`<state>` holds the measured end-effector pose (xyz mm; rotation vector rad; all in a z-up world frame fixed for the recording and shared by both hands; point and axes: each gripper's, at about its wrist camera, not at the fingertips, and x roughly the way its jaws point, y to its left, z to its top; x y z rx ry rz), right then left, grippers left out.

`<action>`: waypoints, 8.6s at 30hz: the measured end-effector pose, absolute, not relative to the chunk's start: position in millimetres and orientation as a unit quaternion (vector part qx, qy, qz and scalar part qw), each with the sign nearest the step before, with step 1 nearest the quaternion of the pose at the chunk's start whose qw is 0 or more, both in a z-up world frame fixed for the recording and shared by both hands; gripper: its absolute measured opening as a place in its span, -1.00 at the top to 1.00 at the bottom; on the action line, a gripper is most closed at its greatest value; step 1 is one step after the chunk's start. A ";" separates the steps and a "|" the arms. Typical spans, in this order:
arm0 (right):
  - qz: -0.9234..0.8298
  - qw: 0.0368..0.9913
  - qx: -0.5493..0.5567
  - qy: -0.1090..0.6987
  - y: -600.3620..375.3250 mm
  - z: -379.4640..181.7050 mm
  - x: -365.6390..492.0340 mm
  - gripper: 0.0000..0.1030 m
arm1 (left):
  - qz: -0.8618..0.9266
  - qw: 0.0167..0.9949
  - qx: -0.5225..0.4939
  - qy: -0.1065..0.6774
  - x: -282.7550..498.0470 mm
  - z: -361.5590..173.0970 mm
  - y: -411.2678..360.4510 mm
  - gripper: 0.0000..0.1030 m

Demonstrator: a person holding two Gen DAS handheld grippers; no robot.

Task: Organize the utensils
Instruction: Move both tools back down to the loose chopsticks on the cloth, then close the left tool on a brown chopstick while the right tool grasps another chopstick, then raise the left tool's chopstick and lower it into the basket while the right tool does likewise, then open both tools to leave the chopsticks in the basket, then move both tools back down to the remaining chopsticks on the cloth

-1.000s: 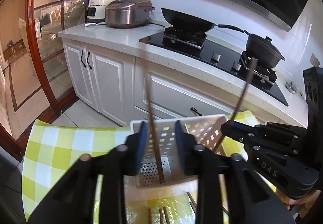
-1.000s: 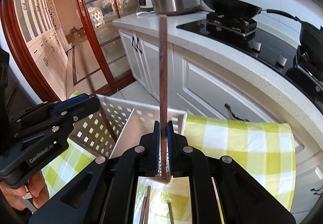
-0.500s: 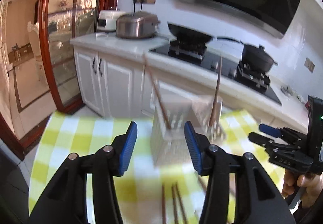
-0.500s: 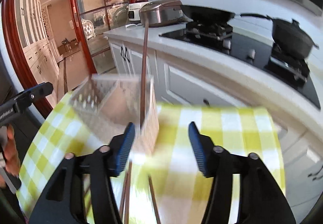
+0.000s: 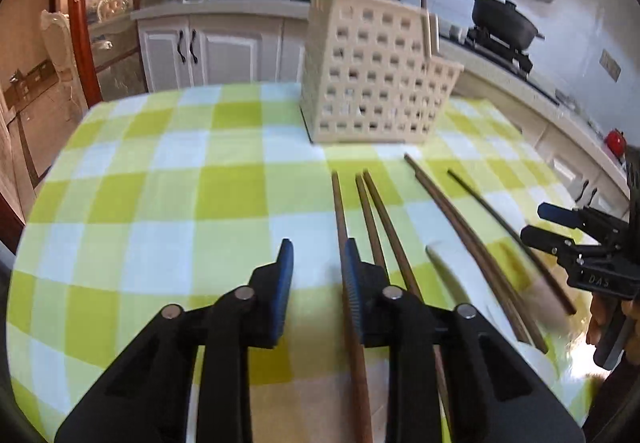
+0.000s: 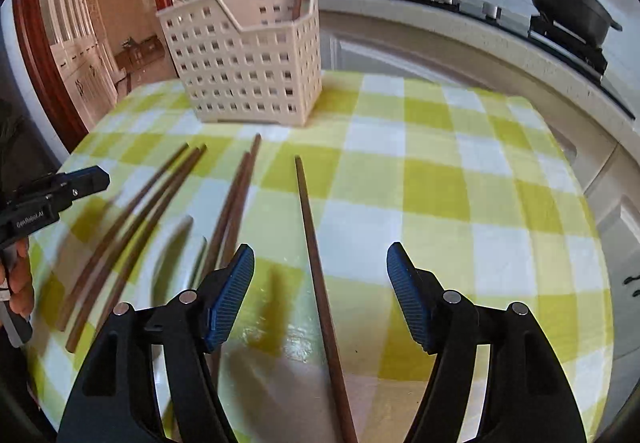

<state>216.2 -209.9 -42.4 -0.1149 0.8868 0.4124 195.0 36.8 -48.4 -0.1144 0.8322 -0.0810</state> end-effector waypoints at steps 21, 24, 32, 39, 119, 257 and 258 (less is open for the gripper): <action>0.202 0.872 -0.084 0.438 -198.9 -58.6 231.8 0.48 | -0.029 0.900 0.035 0.433 215.1 -70.3 0.4 0.56; 0.206 0.873 -0.080 0.435 -197.6 -58.7 231.9 0.57 | -0.031 0.899 0.036 0.436 218.3 -70.2 -1.3 0.60; 0.208 0.873 -0.066 0.436 -197.5 -57.6 234.3 0.84 | -0.040 0.896 0.034 0.442 222.9 -69.0 0.4 0.87; 0.219 0.880 -0.045 0.419 -203.2 -40.7 227.2 0.85 | -0.036 0.901 0.023 0.431 212.7 -57.8 13.0 0.88; 0.238 0.935 -0.043 0.258 -186.0 184.3 270.9 0.86 | -0.072 0.977 -0.003 0.203 250.4 218.7 7.7 0.88; 0.228 0.862 -0.099 0.441 -154.7 -56.9 238.0 0.06 | -0.013 0.904 -0.011 0.426 205.1 -72.1 40.1 0.83; 0.229 0.862 -0.101 0.441 -153.3 -56.7 238.5 0.08 | -0.013 0.904 -0.011 0.427 205.2 -72.1 40.0 0.81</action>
